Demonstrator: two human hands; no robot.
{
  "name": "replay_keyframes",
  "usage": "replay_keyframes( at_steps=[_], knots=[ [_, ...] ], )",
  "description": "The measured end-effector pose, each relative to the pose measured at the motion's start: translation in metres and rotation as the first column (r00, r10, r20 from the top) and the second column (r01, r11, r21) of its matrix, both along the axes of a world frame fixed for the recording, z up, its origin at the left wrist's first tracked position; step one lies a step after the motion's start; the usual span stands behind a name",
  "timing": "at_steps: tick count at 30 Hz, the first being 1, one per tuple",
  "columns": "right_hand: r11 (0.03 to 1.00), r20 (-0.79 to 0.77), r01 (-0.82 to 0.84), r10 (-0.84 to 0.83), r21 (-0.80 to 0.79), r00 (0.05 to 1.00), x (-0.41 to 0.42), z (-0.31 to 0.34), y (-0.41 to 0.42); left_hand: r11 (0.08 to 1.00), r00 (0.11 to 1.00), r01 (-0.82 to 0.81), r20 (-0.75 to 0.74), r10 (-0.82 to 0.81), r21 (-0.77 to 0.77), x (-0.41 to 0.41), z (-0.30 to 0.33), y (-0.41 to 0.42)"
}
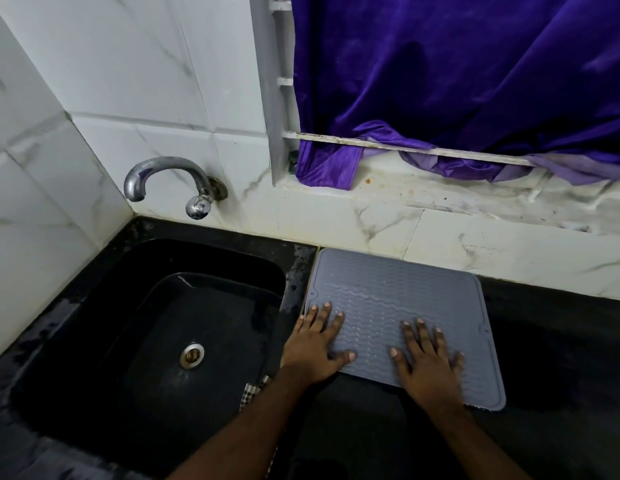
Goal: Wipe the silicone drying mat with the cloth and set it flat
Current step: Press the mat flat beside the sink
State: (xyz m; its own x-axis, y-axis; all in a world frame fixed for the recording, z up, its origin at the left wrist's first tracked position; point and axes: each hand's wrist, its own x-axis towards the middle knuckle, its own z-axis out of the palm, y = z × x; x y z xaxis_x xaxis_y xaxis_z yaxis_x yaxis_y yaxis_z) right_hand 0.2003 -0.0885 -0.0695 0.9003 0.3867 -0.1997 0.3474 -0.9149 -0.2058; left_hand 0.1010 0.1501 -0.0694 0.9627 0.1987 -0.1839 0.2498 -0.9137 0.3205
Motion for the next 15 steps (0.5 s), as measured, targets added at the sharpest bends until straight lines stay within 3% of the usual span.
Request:
replay_keyframes(
  at_steps=[10, 15],
  knots=[
    [0.999, -0.001, 0.02, -0.02, -0.045, 1.0, 0.0, -0.005, 0.004, 0.998, 1.0, -0.015, 0.01, 0.014, 0.056, -0.002, 0.003, -0.002],
    [1.0, 0.073, -0.006, 0.006, -0.01, 0.997, -0.022, 0.009, 0.02, 0.986, 0.983, -0.126, 0.146, 0.109, 0.113, -0.019, 0.014, -0.007]
  ],
)
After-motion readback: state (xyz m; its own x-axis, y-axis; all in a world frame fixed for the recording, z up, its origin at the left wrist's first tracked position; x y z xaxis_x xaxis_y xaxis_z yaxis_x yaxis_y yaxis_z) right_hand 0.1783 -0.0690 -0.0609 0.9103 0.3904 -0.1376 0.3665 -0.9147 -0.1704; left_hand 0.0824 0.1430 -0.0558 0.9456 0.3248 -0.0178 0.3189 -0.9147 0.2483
